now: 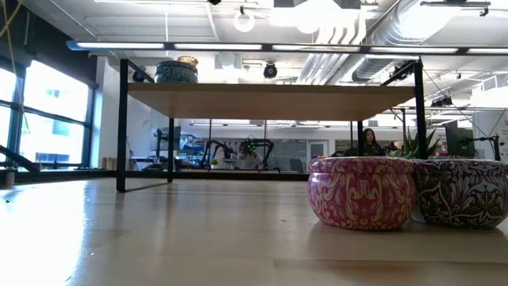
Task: Pick & Place candle stick holders
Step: Put the top yellow glass candle holder on the shelf aligned with the other glass candle holder
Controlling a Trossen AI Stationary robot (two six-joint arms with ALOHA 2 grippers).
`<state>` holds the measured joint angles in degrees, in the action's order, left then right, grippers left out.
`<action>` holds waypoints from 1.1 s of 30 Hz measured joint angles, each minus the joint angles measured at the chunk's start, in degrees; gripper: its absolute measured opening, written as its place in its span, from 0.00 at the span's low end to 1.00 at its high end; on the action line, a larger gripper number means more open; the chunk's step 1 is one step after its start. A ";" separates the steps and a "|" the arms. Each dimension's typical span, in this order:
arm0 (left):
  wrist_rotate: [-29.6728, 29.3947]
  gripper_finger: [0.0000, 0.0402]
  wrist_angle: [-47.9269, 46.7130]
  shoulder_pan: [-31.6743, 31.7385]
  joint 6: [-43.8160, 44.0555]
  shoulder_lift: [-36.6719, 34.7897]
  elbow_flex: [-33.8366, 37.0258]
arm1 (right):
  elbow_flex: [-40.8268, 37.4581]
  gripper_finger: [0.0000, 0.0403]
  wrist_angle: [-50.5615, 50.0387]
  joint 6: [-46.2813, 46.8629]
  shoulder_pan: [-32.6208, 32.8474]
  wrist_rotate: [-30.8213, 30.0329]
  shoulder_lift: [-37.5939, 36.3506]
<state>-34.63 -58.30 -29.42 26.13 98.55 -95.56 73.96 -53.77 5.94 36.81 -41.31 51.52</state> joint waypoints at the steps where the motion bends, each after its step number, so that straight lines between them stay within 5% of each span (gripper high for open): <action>1: -0.28 0.83 0.68 -0.21 0.70 -0.03 1.16 | 2.18 0.26 -4.77 5.13 0.19 -1.32 1.22; 8: -3.60 0.83 7.11 -0.08 2.59 0.06 8.06 | 10.77 0.25 -30.14 32.38 0.58 1.21 5.86; 14: -7.70 0.83 15.36 1.32 -3.23 0.06 9.30 | 10.22 0.25 -36.35 45.22 -0.15 7.31 5.89; 22: -6.97 0.83 20.44 1.33 -14.30 0.06 9.30 | 10.22 0.25 -35.54 44.37 -0.16 3.23 5.76; 33: -6.15 0.83 22.81 3.28 -18.86 0.06 9.32 | 10.22 0.26 -34.91 46.05 -0.16 8.48 5.79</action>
<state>-40.79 -35.49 -26.15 7.27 98.61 -86.24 84.18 -88.68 51.99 36.64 -32.83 57.31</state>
